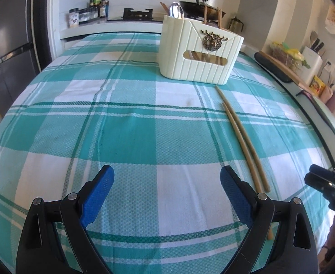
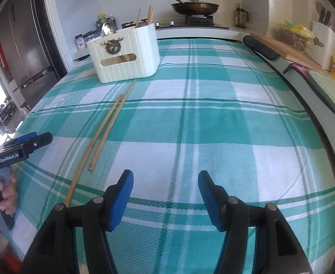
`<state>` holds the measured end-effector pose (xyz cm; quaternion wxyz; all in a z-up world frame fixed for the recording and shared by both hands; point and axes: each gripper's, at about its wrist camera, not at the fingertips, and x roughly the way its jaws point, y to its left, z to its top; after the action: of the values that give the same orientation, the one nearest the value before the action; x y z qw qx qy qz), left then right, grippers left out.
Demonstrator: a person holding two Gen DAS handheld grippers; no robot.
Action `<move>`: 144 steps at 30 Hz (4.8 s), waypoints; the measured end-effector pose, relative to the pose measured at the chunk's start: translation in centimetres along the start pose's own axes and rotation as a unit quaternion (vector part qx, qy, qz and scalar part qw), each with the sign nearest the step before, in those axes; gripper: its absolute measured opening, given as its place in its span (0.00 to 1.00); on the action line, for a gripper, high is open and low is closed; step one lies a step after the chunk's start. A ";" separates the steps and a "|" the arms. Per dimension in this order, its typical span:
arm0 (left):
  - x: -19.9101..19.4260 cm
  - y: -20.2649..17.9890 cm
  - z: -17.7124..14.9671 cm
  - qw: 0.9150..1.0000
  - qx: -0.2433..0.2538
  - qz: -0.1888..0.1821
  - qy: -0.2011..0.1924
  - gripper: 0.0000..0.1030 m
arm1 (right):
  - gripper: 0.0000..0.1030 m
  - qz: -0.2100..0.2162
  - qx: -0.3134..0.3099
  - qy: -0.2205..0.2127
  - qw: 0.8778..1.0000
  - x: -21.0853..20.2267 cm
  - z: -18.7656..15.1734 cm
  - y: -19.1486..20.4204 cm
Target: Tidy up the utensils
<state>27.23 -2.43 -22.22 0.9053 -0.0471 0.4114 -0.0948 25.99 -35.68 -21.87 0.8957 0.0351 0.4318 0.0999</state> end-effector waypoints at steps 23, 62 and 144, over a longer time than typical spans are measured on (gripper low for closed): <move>0.9 -7.1 0.9 0.997 0.044 -0.054 0.042 0.92 | 0.06 -0.032 -0.010 0.055 0.998 4.6 2.1 2.1; 4.9 1.2 2.3 0.993 0.046 0.077 0.075 0.95 | 0.46 -0.131 0.011 0.034 0.991 2.1 0.3 -4.8; 6.4 1.8 3.8 0.995 0.025 0.082 0.047 1.00 | 0.54 -0.113 0.012 0.006 0.994 2.4 0.0 -6.0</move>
<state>34.48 -2.00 -24.74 0.8907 0.0139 0.4533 -0.0323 28.37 -41.10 -24.56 0.8981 -0.0040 0.4397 -0.0064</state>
